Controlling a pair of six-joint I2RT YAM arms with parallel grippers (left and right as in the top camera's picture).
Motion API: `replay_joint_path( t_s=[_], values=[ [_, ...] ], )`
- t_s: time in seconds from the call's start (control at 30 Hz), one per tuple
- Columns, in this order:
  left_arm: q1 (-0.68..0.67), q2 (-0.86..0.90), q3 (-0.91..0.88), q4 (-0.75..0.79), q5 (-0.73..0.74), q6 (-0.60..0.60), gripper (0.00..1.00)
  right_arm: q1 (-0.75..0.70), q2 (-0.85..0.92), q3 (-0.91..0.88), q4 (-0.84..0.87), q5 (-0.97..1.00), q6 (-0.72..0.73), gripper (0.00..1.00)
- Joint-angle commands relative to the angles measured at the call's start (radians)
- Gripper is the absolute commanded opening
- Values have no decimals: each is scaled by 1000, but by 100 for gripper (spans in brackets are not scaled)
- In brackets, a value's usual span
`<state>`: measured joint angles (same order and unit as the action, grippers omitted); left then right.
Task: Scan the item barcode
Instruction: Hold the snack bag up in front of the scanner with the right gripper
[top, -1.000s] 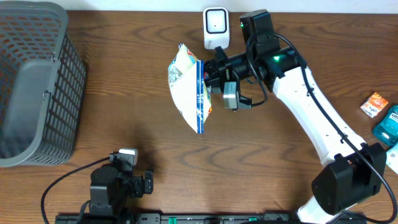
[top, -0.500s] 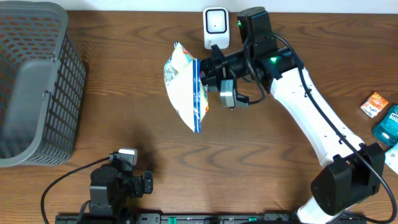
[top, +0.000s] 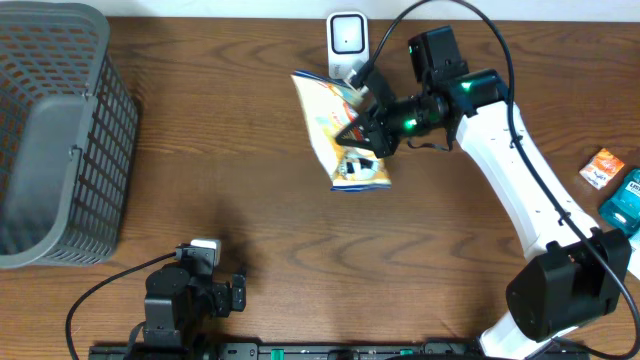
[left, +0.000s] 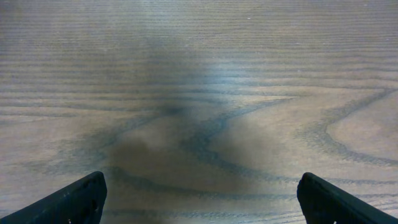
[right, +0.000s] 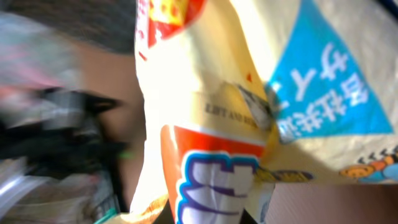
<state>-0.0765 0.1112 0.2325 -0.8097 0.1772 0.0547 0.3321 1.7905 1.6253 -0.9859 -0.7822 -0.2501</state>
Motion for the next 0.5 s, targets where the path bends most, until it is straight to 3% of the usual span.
replay_joint_path(
  t_s=[0.0,0.13,0.33,0.47],
  values=[
    [3,-3,0,-24,-13,0,98,14,-12,2,17,520,349,1],
    [3,-3,0,-24,-13,0,98,37,12,2,213,642,400,1],
    [3,-3,0,-24,-13,0,98,16,151,25,418,645,492,1],
    [3,-3,0,-24,-13,0,98,19,335,217,393,637,512,1]
  ],
)
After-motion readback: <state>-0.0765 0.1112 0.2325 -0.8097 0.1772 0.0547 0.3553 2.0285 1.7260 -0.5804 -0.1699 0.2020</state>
